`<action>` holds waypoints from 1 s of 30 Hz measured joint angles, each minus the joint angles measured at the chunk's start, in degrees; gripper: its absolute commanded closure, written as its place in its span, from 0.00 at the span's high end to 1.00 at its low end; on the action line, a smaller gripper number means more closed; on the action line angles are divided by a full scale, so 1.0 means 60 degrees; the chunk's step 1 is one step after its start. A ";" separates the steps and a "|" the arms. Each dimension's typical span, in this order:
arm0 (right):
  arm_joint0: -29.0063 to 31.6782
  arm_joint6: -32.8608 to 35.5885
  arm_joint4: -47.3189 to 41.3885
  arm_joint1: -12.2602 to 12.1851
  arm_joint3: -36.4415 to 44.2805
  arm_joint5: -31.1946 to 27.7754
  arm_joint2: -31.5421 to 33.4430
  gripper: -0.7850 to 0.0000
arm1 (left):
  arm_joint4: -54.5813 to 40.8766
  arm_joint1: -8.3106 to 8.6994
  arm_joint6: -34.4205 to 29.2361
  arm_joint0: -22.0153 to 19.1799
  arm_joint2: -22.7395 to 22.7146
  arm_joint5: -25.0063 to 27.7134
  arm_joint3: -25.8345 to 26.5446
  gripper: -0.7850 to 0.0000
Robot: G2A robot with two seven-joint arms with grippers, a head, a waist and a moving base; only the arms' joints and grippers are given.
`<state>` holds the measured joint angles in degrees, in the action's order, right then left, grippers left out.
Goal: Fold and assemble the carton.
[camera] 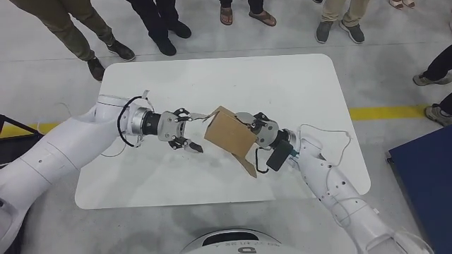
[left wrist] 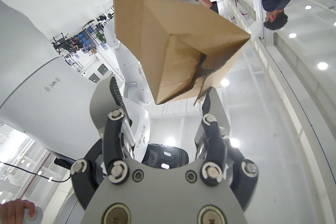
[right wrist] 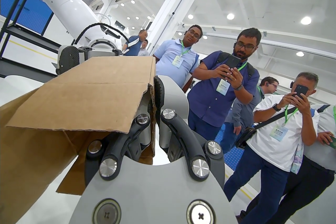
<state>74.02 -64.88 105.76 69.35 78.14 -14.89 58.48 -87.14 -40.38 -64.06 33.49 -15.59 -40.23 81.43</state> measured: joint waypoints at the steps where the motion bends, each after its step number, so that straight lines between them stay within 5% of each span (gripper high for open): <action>1: -0.0004 -0.0001 -0.0004 -0.0002 -0.0002 0.0002 -0.0005 0.00 | -0.0008 -0.0030 0.0009 -0.0060 0.0095 -0.0010 0.0010 0.65; 14: 0.0040 -0.0080 -0.0128 -0.0038 -0.0079 0.0115 -0.0010 0.00 | -0.0109 -0.0446 -0.0032 -0.0656 0.0978 0.0032 -0.0239 0.50; 17: 0.0048 -0.0074 -0.0147 -0.0046 -0.0056 0.0134 -0.0018 0.00 | -0.0096 -0.0490 -0.0023 -0.0657 0.0975 0.0023 -0.0306 0.66; 20: 0.0058 -0.0071 -0.0135 -0.0052 -0.0027 0.0151 -0.0036 0.00 | -0.0010 -0.0514 0.0030 -0.0635 0.0975 -0.0030 -0.0284 0.59; 30: 0.0179 -0.0092 -0.0144 -0.0094 0.0073 0.0210 -0.0033 0.00 | 0.0058 -0.0592 -0.0019 -0.0627 0.0975 0.0019 -0.0386 0.74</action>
<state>75.09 -65.43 104.90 68.78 78.58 -13.63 58.29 -86.79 -43.93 -64.18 29.73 -9.74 -40.12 79.11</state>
